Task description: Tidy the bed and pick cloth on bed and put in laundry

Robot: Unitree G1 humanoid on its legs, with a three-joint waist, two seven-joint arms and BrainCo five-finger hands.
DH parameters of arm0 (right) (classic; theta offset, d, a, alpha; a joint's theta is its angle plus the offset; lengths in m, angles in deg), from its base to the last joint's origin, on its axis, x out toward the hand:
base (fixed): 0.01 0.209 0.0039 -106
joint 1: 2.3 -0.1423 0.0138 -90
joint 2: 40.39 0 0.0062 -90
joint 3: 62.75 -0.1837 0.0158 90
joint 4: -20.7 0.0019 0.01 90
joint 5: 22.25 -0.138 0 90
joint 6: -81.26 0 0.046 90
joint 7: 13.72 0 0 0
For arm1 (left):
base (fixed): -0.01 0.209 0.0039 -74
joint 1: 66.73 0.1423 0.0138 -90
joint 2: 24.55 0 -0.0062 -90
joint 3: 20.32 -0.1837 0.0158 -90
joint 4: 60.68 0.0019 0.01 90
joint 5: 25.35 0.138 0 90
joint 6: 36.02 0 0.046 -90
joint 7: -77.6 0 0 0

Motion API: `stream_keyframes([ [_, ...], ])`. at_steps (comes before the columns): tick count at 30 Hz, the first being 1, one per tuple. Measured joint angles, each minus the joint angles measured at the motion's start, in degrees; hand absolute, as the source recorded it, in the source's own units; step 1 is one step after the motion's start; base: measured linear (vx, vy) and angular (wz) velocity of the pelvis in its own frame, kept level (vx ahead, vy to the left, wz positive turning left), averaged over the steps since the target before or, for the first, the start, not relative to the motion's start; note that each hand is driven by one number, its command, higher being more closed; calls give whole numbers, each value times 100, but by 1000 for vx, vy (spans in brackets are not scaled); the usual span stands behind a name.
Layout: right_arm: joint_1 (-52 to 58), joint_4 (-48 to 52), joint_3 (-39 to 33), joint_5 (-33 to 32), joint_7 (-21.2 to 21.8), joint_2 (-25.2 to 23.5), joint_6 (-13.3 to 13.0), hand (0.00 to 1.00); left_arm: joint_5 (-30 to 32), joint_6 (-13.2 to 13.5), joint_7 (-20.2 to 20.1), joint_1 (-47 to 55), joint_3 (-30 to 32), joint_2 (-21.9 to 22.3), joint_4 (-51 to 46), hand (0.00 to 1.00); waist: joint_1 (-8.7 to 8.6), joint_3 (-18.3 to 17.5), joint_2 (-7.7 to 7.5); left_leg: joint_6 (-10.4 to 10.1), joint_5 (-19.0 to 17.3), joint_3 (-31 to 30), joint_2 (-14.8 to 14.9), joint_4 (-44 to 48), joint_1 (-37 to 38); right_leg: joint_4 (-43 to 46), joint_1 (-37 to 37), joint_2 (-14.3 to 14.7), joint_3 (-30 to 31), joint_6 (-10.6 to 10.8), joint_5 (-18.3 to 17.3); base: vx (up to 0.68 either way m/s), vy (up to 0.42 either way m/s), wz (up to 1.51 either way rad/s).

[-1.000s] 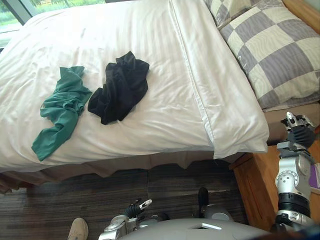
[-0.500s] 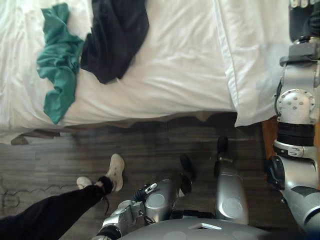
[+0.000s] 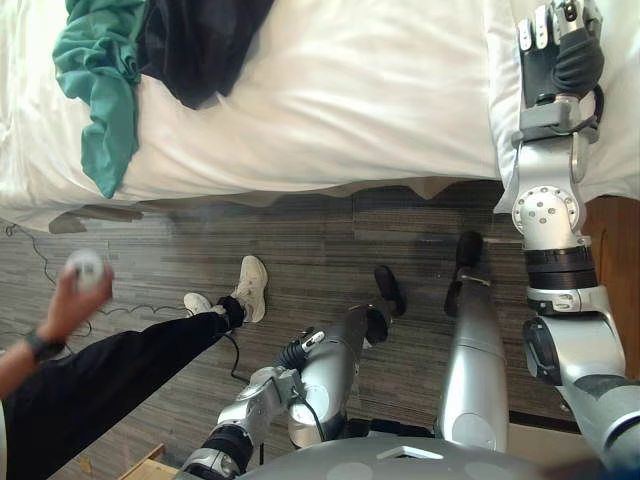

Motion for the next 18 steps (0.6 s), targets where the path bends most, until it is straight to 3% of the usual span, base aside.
stream_keyframes([
  [4, 997, -218, -678, -298, 753, -340, -82, 100, 58, 158, -130, 175, 246, 44, 110, 0, -89, 17, -41, -4, -114, 53, 90, 7, 486, -201, 580, 102, -4, 38, 37, 73, 23, -16],
  [5, 1401, -232, -831, -287, 844, -536, -85, 0, 64, 163, -163, 266, 375, 59, 131, 0, -152, 22, -93, -5, -170, 171, 121, -8, 690, -268, 771, 123, -3, 52, 44, 108, 54, -49],
  [8, 2413, -1027, -1228, -169, 790, -1042, -30, 0, 101, 160, -189, 476, 708, 131, 131, 0, -282, -1, -259, -76, -309, 327, 181, -102, 1046, -471, 1117, 232, 54, 102, 104, 77, 39, -36],
  [11, 3852, -2415, -1866, 310, 556, -1454, 239, 0, 299, 119, -168, 592, 995, 229, 130, 0, -360, 21, -305, -152, -277, 434, 174, -495, 1491, -817, 1552, 286, 30, 161, 175, 113, 0, -12],
  [13, 4389, -2567, -1919, 555, 551, -1659, 323, 0, 519, 85, -80, 618, 1076, 243, 164, 0, -479, 6, -334, -184, -242, 422, 178, -584, 1777, -880, 1833, 290, -25, 169, 164, 120, -12, -6],
  [16, 5001, -2976, -1894, 1188, 682, -1877, 392, 0, 1028, 77, 92, 700, 1295, 274, 437, 0, -498, -543, -531, -239, -142, 414, 185, -987, 2273, -1256, 2380, 385, -163, 222, 194, 123, 0, 2],
  [18, 5041, -3294, -1793, 1615, 698, -2033, 402, 0, 1366, 135, 163, 776, 1469, 270, 466, 0, -431, -1047, -804, -291, -42, 407, 209, -1332, 2662, -1724, 2863, 506, -252, 240, 318, 115, -4, 2],
])
